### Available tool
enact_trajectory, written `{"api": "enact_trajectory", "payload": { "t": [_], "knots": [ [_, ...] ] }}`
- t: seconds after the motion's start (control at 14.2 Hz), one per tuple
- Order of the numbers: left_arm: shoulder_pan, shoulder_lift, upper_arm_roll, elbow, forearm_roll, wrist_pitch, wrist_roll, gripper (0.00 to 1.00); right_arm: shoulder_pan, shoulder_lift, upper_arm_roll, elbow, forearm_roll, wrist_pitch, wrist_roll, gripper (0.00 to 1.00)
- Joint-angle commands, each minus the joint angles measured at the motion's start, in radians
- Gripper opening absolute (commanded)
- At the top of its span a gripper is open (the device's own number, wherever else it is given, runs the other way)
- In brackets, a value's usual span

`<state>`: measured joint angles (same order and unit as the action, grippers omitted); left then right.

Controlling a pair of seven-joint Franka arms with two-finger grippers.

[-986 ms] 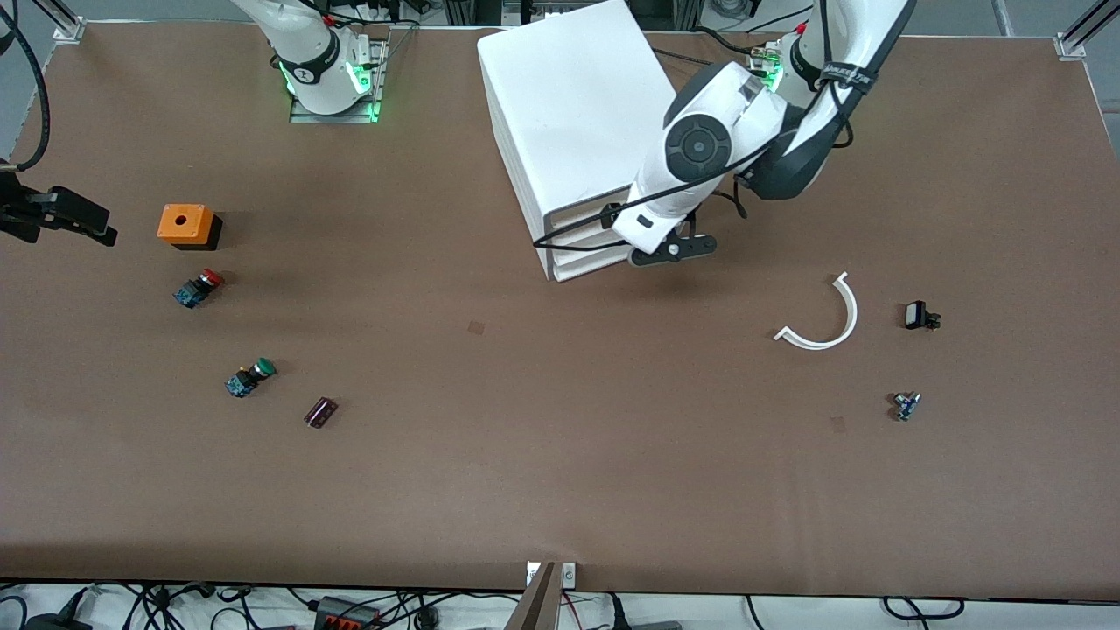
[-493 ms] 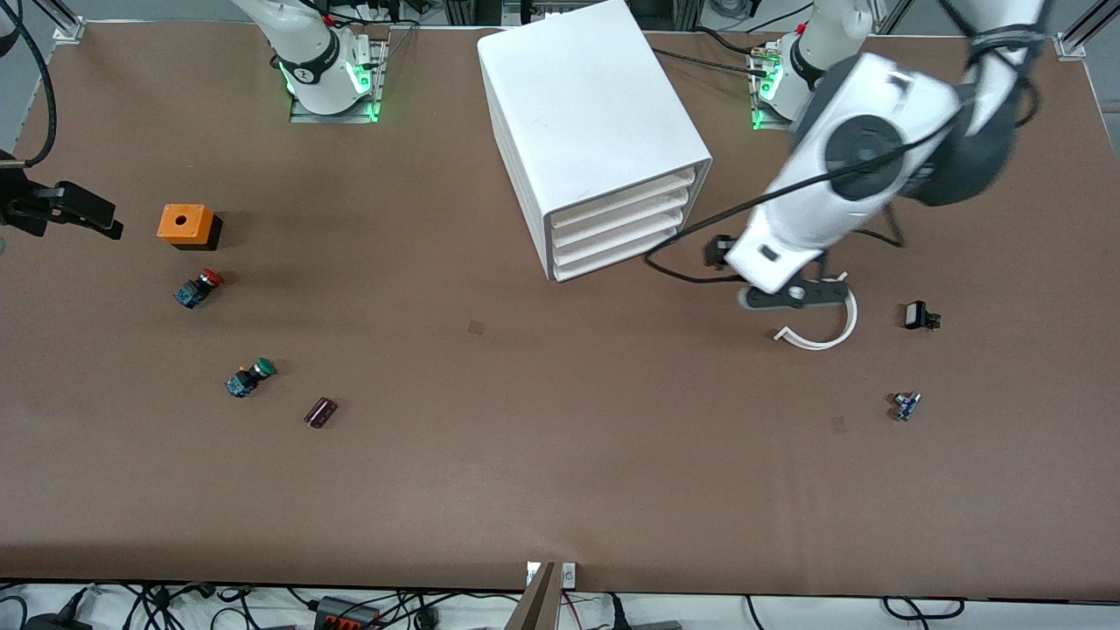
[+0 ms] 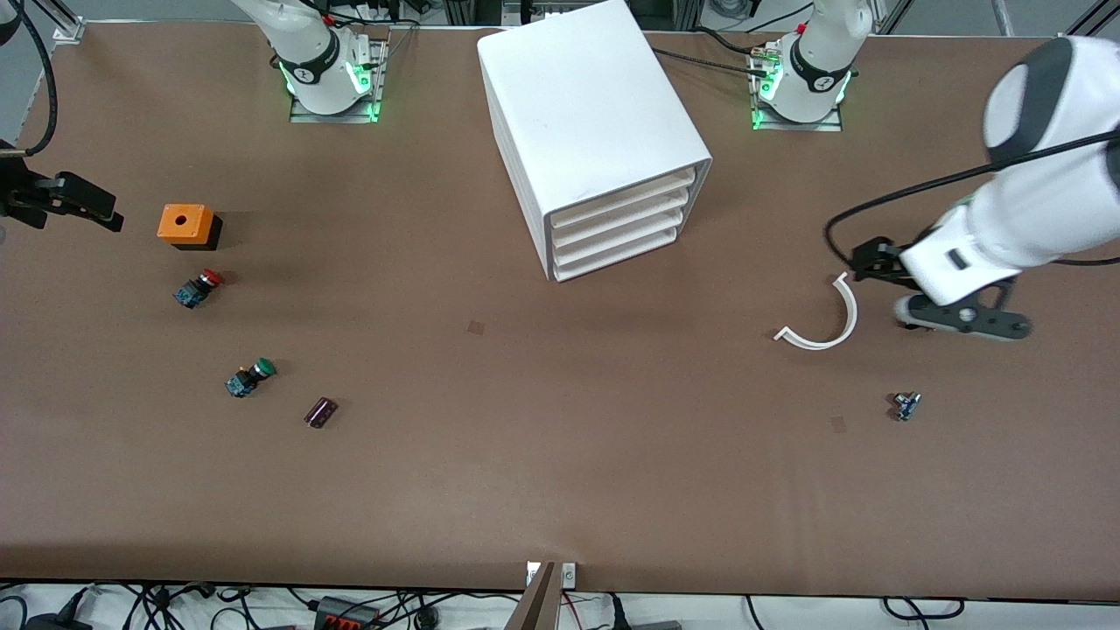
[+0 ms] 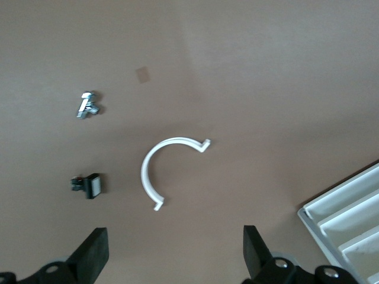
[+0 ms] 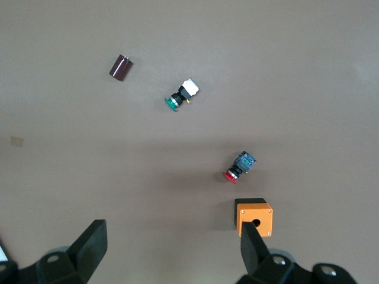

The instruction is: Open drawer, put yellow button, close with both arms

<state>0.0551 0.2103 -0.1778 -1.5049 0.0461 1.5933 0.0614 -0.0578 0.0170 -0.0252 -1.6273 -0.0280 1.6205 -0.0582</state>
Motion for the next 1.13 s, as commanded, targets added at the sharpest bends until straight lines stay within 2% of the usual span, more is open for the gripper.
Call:
{"api": "enact_trajectory", "payload": {
  "t": [0.0, 0.35, 0.63, 1.06],
  "knots": [
    [-0.095, -0.121, 0.129, -0.053, -0.028, -0.007, 0.035, 1.0, 0.004, -0.031, -0.004, -0.031, -0.016, 0.007, -0.012, 1.0],
    [-0.083, -0.304, 0.127, -0.283, -0.037, 0.088, 0.043, 1.0, 0.006, -0.029, -0.004, -0.032, -0.018, 0.012, -0.014, 1.0],
    [-0.095, -0.261, 0.116, -0.213, -0.037, 0.07, 0.041, 1.0, 0.007, -0.026, -0.001, -0.032, -0.009, 0.007, -0.011, 1.0],
    [-0.095, -0.253, 0.115, -0.202, -0.037, 0.048, 0.041, 1.0, 0.007, -0.028, -0.001, -0.032, -0.006, 0.001, -0.012, 1.0]
  ]
}}
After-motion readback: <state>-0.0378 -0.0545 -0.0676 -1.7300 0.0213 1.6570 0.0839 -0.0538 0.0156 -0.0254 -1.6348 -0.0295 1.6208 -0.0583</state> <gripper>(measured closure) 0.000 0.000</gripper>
